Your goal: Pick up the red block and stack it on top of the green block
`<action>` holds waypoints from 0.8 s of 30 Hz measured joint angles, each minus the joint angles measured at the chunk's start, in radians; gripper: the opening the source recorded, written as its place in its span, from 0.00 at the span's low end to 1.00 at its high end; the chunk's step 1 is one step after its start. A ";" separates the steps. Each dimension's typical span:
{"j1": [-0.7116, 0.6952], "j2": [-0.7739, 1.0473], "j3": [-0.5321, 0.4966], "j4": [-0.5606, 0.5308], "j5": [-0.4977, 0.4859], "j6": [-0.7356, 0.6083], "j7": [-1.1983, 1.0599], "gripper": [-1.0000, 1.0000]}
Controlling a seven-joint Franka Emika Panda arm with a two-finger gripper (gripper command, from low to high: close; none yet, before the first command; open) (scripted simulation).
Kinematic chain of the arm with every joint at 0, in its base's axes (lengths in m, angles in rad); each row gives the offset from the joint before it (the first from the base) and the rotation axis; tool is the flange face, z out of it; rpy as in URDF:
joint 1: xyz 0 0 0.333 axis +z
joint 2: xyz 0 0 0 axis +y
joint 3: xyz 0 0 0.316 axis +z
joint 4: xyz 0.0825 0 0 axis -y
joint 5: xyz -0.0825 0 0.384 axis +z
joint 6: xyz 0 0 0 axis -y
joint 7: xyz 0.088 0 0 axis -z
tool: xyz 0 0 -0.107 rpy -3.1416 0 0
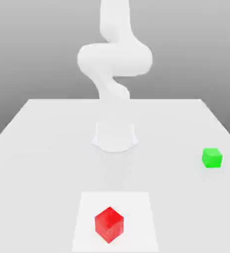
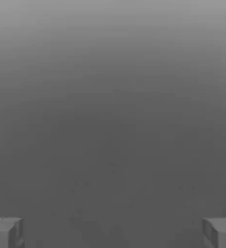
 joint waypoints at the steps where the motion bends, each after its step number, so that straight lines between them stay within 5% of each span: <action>1: 0.017 0.039 -0.017 -0.012 0.006 0.017 -0.038 0.50; 12: 0.149 0.444 -0.152 -0.131 0.089 0.193 -0.436 0.50; 24: 0.156 0.866 -0.169 -0.248 0.082 0.400 -0.773 0.50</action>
